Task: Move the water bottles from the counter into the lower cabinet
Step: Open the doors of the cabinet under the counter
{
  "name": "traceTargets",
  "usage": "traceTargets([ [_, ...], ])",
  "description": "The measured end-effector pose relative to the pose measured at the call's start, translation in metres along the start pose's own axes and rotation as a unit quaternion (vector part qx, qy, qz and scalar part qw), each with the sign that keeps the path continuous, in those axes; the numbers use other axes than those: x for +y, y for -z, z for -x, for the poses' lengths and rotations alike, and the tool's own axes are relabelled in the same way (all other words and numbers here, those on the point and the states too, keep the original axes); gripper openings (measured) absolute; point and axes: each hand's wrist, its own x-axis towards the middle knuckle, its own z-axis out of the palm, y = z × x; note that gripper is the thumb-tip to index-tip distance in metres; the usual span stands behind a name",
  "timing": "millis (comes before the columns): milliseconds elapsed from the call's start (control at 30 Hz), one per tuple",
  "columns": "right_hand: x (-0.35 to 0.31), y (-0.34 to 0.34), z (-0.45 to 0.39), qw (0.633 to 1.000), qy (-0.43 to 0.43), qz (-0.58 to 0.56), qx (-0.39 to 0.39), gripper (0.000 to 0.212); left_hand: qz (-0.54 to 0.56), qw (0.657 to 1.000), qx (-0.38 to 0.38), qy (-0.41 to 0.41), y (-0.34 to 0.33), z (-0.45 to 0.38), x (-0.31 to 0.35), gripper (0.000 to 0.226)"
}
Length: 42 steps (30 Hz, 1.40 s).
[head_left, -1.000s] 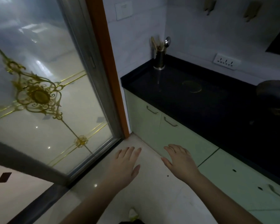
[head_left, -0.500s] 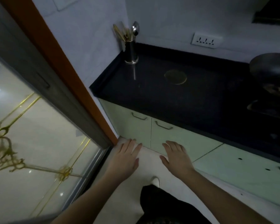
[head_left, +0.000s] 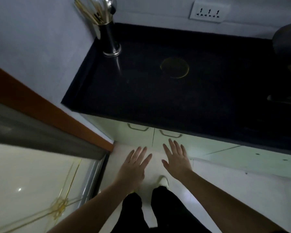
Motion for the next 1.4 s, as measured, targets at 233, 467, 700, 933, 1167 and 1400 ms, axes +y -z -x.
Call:
traceTargets([
  [233, -0.026, -0.025, -0.039, 0.996, -0.055, -0.029, 0.065, 0.073, 0.016, 1.0, 0.012, 0.002, -0.038, -0.058, -0.044, 0.079],
  [467, -0.05, -0.041, -0.058, 0.986, -0.115, -0.067, 0.096, 0.067, 0.004, 0.999, 0.034, -0.027, -0.058, -0.078, -0.074, 0.08],
  [700, -0.051, -0.029, -0.063, 0.978, -0.133, -0.108, 0.118, 0.057, 0.002, 0.993, 0.089, -0.076, -0.057, -0.087, -0.092, 0.074],
  [933, -0.042, -0.033, -0.059, 0.975, -0.134, -0.126, 0.121, 0.039, -0.039, 0.994, 0.077, -0.067, -0.052, -0.095, -0.092, 0.073],
  [1167, -0.052, -0.037, -0.027, 0.967, -0.16, -0.148, 0.135, 0.044, -0.001, 0.997, 0.07, -0.018, -0.043, -0.082, -0.08, 0.066],
  [1400, -0.054, -0.05, 0.031, 0.965, -0.158, -0.164, 0.13, 0.051, 0.031, 0.994, 0.089, -0.062, -0.051, -0.012, -0.08, 0.067],
])
